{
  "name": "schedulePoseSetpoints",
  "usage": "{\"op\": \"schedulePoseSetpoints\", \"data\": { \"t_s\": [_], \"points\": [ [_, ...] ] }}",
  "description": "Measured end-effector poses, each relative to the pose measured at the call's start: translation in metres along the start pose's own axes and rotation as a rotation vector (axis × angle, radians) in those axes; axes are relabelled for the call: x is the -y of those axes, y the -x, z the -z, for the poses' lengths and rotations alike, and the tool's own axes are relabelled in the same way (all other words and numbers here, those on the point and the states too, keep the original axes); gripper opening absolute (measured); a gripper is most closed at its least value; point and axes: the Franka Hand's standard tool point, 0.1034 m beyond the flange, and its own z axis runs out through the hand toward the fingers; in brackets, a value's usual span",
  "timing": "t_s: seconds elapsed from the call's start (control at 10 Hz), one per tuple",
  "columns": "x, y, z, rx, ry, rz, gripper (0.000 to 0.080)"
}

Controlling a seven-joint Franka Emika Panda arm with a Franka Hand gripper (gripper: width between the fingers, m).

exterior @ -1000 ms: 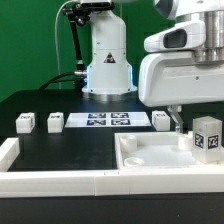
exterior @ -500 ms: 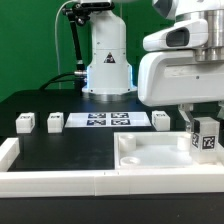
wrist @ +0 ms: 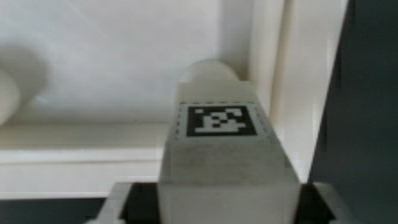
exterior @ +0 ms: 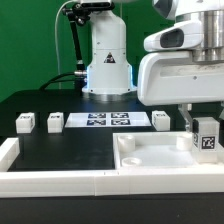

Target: Assemble square table

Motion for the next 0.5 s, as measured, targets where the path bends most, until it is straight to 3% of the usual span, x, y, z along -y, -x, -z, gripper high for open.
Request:
{"op": "schedulePoseSetpoints", "data": {
  "t_s": [0.5],
  "points": [
    [-0.0004, 0.0019, -0.001, -0.003, 0.005, -0.463, 0.0292]
  ]
}}
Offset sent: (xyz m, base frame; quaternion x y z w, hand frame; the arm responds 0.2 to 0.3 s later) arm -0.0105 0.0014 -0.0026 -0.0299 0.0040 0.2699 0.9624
